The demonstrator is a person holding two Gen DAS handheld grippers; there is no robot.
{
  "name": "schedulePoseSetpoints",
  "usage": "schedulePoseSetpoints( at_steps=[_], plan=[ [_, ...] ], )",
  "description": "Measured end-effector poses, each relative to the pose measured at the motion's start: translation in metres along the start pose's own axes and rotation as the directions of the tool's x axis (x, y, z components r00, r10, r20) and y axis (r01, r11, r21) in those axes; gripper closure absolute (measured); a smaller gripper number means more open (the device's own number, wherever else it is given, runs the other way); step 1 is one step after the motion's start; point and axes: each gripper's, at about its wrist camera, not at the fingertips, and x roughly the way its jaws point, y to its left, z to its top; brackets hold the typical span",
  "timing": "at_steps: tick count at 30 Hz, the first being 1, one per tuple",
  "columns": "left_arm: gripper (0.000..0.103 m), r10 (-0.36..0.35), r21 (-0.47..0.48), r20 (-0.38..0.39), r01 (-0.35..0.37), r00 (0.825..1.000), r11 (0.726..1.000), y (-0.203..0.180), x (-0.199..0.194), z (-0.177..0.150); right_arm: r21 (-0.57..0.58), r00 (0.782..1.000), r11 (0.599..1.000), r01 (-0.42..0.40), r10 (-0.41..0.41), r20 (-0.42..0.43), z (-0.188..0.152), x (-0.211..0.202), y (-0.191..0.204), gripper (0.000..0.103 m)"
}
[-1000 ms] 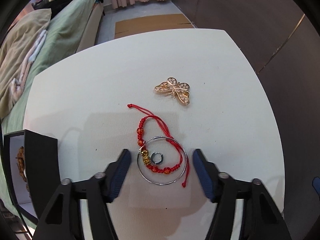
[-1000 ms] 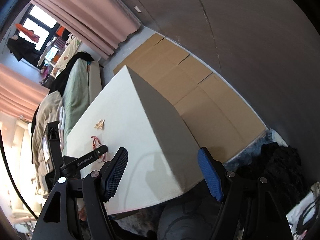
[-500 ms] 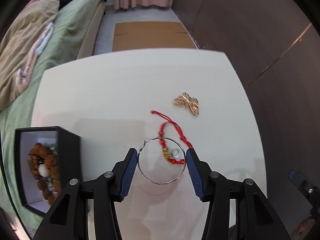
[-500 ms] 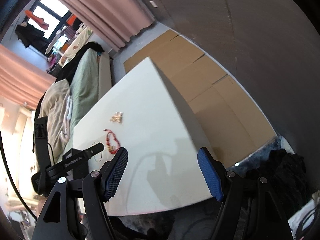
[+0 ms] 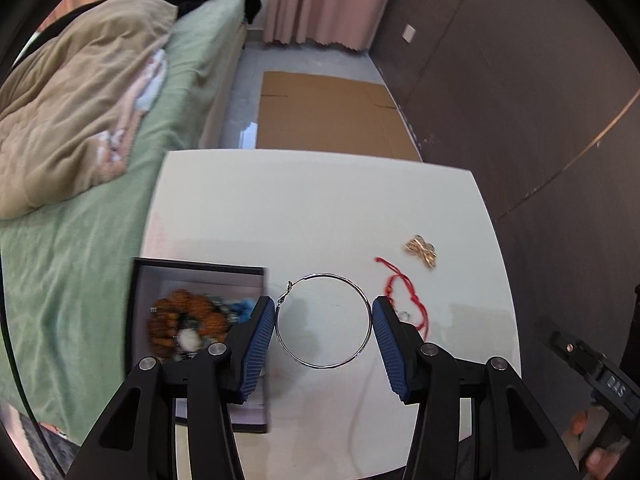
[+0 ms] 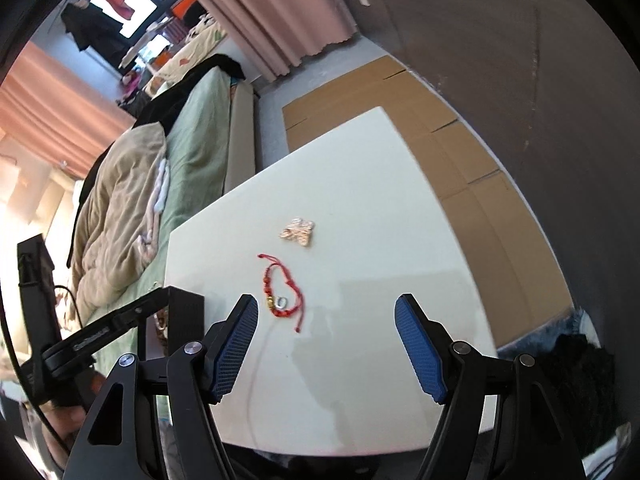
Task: Organize jewelry
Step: 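Carry the silver hoop into the black box and open the left tool, then grasp the gold butterfly brooch with the right tool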
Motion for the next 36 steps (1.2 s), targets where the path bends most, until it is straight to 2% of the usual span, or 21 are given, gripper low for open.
schedulePoseSetpoints(
  at_steps=[7,18,21,31,36],
  plan=[
    [0.051,0.022,-0.067,0.033,-0.02,0.999,0.998,0.043,-0.022,0.0,-0.038,1.0,0.999,0.009,-0.01,-0.02,0.016,0.018,0.024,0.033],
    [0.051,0.049,-0.143,0.028,-0.045,0.998,0.989,0.09,-0.026,-0.003,-0.08,0.997,0.997,0.023,-0.028,-0.069,0.034,0.061,0.052,0.033],
    [0.051,0.051,-0.151,0.023,-0.047,0.998,0.987,0.097,-0.024,-0.002,-0.085,0.995,0.996,0.037,-0.044,-0.084,0.039,0.075,0.054,0.033],
    [0.051,0.027,-0.156,-0.011,-0.029,1.0,0.987,0.103,-0.008,0.006,-0.1,0.981,0.988,0.113,-0.127,-0.144,0.05,0.117,0.053,0.048],
    [0.051,0.011,-0.159,-0.041,-0.017,0.999,0.987,0.102,0.003,0.007,-0.134,0.974,0.978,0.159,-0.178,-0.142,0.053,0.131,0.058,0.048]
  ],
)
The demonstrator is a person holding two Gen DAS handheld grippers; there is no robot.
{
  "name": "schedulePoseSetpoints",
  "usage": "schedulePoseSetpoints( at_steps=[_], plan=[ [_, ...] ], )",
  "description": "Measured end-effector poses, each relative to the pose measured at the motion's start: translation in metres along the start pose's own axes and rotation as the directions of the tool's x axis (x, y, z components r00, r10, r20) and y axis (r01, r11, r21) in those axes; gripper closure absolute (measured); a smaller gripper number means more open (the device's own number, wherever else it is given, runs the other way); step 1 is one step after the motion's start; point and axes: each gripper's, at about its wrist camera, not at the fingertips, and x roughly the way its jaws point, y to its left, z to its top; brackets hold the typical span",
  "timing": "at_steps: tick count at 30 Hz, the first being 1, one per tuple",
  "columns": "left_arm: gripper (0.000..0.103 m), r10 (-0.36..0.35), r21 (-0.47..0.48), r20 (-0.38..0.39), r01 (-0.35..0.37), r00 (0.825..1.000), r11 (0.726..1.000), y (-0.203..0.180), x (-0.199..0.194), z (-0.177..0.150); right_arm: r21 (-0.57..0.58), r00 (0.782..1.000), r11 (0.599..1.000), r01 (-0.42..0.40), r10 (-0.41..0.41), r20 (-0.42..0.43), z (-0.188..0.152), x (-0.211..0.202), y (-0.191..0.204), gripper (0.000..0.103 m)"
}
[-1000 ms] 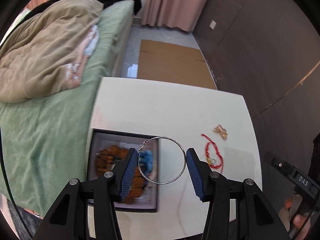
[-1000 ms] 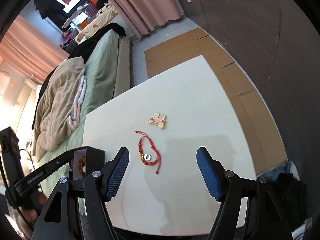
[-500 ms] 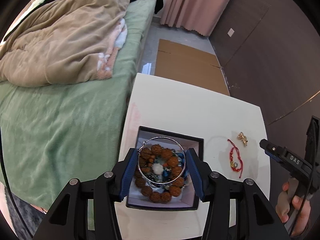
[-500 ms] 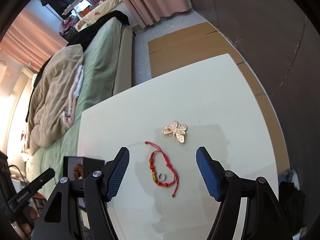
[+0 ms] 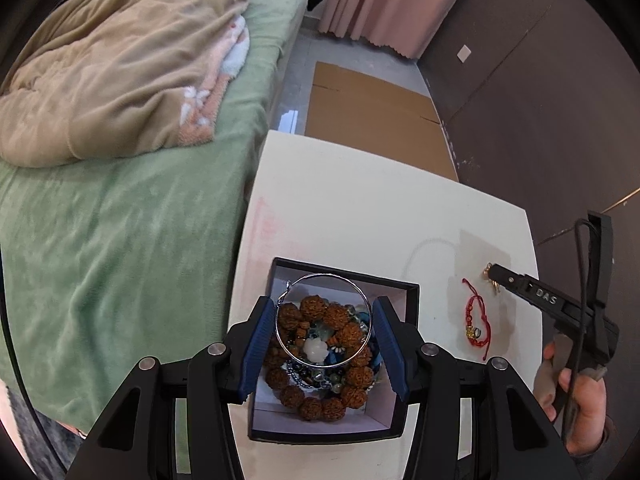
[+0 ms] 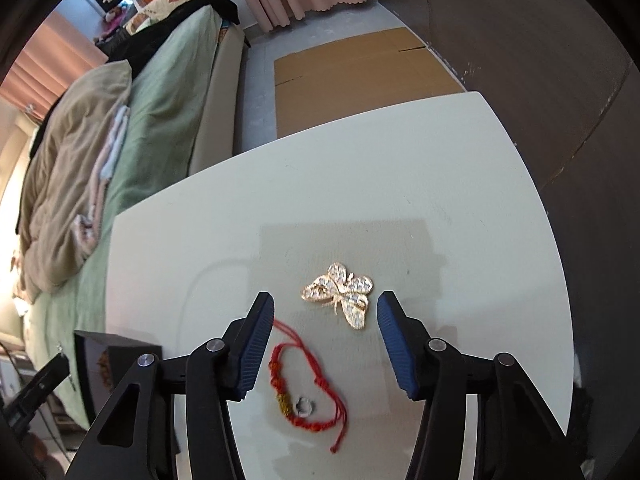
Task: Organize jewelry
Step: 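Grasp the gold butterfly brooch with the right tool, then carry the butterfly brooch into the black box and open the right tool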
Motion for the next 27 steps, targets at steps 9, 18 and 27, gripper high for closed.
schedulePoseSetpoints(
  at_steps=[9,18,27],
  plan=[
    [0.05,-0.063,-0.033,-0.058,0.061,0.996,0.998,0.003,0.009,0.001,-0.047,0.993,0.992,0.115,-0.115,0.014,0.006,0.014,0.015,0.062],
    [0.035,-0.087,-0.048,-0.026,0.086,0.996,0.995,0.007,-0.005,-0.003,0.021,1.0,1.0,0.011,-0.011,0.002,0.0,0.002,0.0,0.063],
    [0.034,-0.093,-0.072,0.016,0.094,0.996,0.993,0.018,-0.023,-0.013,0.022,0.991,0.991,-0.133,0.132,0.026,-0.023,-0.036,0.015,0.063]
  ],
)
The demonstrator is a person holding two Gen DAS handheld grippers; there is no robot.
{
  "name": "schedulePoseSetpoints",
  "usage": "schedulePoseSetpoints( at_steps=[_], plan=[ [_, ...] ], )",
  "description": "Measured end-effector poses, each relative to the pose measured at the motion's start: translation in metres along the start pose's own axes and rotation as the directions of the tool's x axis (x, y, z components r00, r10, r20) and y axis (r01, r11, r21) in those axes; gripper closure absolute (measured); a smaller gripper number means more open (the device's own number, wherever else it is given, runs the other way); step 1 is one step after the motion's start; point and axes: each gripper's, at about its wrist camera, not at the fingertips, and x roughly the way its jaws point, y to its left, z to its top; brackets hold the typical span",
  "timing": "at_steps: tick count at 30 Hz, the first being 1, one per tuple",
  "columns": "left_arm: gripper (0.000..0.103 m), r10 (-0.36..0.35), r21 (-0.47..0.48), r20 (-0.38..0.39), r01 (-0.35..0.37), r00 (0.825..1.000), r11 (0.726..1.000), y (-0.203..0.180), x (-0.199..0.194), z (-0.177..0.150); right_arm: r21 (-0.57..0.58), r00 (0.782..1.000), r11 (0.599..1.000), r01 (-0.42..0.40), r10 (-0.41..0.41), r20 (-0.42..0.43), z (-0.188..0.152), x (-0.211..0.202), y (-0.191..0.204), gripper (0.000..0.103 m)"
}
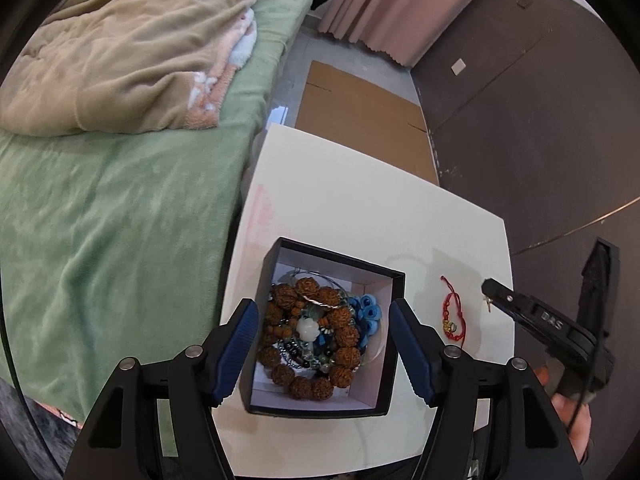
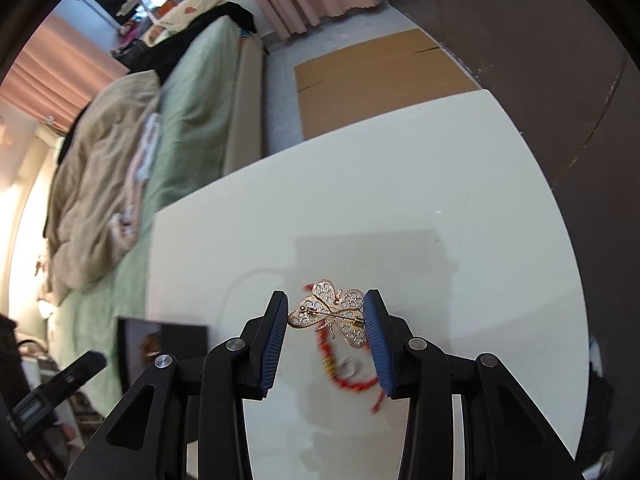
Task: Organize jewelry
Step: 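Carry the butterfly brooch into the black box and open the right tool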
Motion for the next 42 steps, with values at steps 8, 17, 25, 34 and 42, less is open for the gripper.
schedulePoseSetpoints(
  at_steps=[8,17,25,34,42],
  plan=[
    [0.034,0.034,0.003,0.088,-0.035,0.996,0.999,0.011,-0.026,-0.006,-0.083,0.994,0.991,-0.105,0.106,0.0,-0.019,-0.019,0.053,0.063],
    [0.034,0.065,0.026,0.214,-0.073,0.975,0.997,0.028,-0.061,-0.016,-0.147,0.979,0.968,-0.203,0.202,-0.019,-0.039,-0.031,0.105,0.063],
    [0.034,0.106,0.024,0.267,-0.117,0.958,0.993,0.05,-0.079,-0.027,-0.157,0.94,0.928,-0.339,0.327,-0.099,-0.062,-0.022,0.136,0.062],
    [0.034,0.067,0.041,0.261,-0.081,0.963,0.996,0.042,-0.079,-0.034,-0.14,0.939,0.929,-0.344,0.335,-0.079,-0.067,-0.032,0.122,0.031],
    [0.034,0.011,0.152,0.21,-0.043,0.978,0.988,-0.007,-0.062,-0.038,-0.103,0.965,0.96,-0.259,0.261,0.006,-0.069,-0.064,0.071,0.031]
  ],
)
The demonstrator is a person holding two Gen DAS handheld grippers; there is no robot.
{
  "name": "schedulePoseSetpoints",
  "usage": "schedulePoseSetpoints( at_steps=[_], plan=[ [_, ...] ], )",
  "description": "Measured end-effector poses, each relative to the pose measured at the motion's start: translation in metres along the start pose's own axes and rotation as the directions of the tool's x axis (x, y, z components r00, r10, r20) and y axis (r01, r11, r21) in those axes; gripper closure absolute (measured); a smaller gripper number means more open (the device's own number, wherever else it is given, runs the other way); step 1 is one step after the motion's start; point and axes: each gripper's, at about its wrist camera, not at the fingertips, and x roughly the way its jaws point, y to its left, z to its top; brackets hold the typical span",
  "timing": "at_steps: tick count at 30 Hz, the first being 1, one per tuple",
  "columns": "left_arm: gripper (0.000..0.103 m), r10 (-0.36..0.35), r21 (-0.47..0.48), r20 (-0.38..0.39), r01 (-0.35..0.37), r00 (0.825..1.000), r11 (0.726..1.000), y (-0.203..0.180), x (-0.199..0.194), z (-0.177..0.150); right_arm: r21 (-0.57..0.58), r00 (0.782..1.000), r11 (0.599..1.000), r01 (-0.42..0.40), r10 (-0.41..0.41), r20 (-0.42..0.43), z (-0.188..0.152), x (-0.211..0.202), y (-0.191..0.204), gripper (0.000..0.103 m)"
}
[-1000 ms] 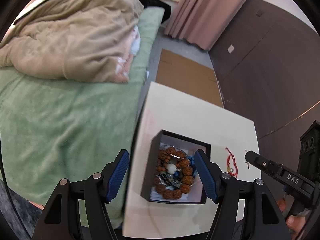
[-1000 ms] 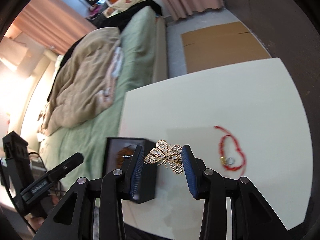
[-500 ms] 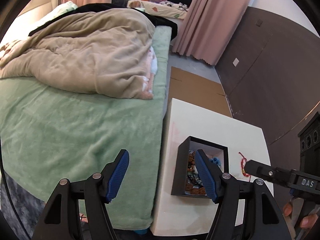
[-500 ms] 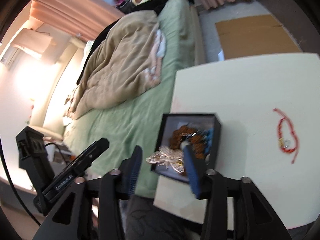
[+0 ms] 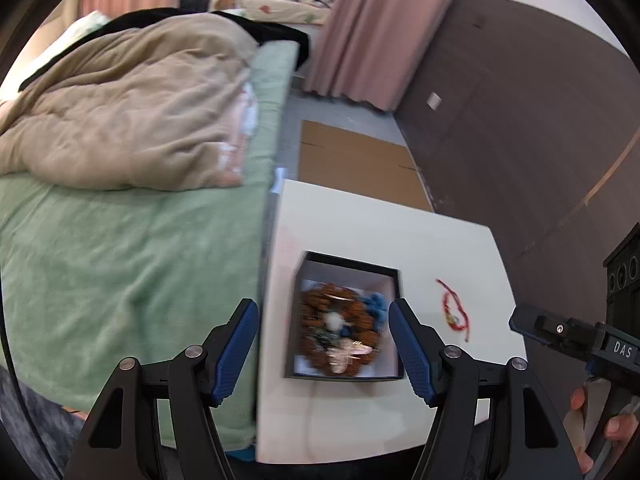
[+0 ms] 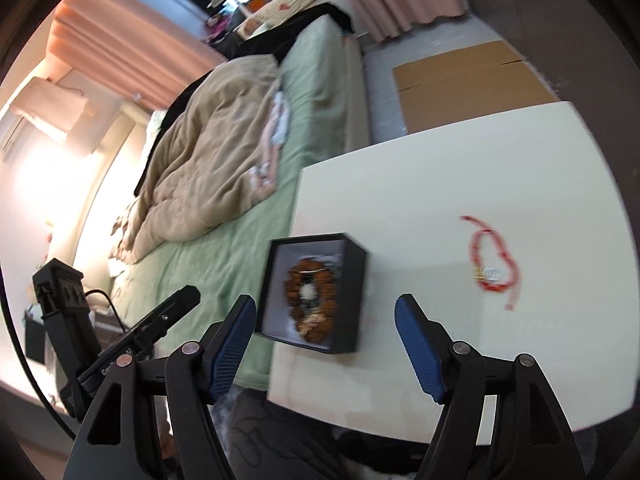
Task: Organize jewelry
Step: 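Carry the butterfly brooch into the black box and open the right tool, then grasp the red string bracelet by its gold bead with the left tool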
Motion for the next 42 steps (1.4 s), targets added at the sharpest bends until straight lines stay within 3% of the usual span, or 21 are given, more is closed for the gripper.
schedulePoseSetpoints(
  at_steps=[11,24,42],
  plan=[
    [0.034,-0.08,0.142,-0.094,0.093,0.992,0.985,-0.078,0.031,-0.002,0.095,0.99,0.99,0.103,-0.111,0.082,-0.009,-0.054,-0.062,0.031],
    [0.038,-0.099,0.208,-0.211,0.144,0.972,0.967,-0.14,0.08,-0.004,0.201,0.972,0.964,0.177,-0.202,0.116,-0.019,-0.091,-0.128,0.031],
    [0.071,-0.033,0.191,-0.357,0.108,0.934,0.976,-0.163,0.16,-0.003,0.279,0.966,0.935,0.219,-0.249,0.075,-0.018,-0.081,-0.183,0.031]
  ],
)
